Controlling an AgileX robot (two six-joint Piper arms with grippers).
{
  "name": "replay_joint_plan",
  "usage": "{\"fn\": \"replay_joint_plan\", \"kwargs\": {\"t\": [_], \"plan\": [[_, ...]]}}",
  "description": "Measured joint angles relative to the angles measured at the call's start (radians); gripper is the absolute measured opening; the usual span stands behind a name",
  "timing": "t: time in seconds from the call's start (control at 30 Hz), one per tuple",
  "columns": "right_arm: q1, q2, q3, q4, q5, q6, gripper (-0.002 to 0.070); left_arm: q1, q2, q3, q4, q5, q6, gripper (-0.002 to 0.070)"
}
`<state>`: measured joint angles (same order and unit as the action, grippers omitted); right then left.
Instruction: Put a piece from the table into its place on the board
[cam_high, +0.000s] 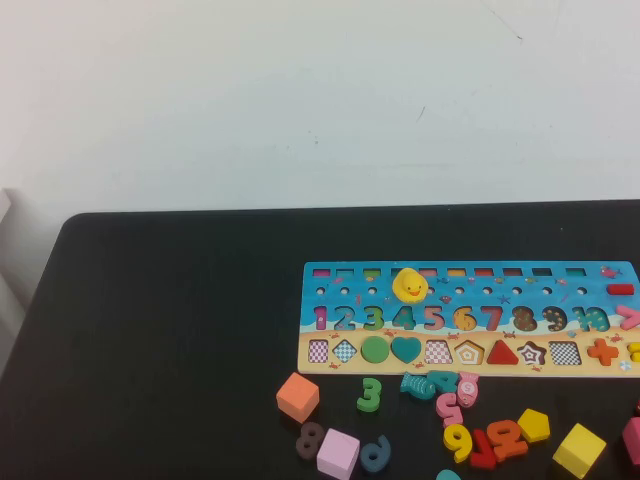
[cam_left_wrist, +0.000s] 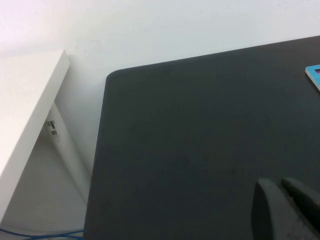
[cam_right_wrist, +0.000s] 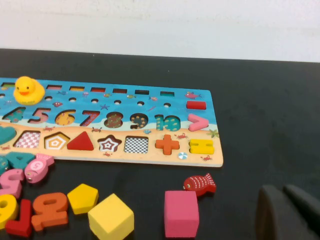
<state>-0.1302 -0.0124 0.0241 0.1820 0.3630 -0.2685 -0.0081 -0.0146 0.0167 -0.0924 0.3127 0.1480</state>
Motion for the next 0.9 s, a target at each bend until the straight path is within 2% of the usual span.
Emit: {"fn": "replay_joint_plan", "kwargs": {"t": [0.7,0.8,0.9], "plan": [[0.0,0.0,0.0,-0.003,-0.014,0.0,0.0019,0.0,0.0,0.0,0.0,0.0,0.0,-0.0002],[0.0,0.0,0.0,0.061,-0.014,0.0,0.0019,0.0,0.0,0.0,0.0,0.0,0.0,-0.0002],[0.0,0.0,0.0,0.211,-0.014,0.0,0.0019,0.0,0.0,0.0,0.0,0.0,0.0,-0.0002]]}}
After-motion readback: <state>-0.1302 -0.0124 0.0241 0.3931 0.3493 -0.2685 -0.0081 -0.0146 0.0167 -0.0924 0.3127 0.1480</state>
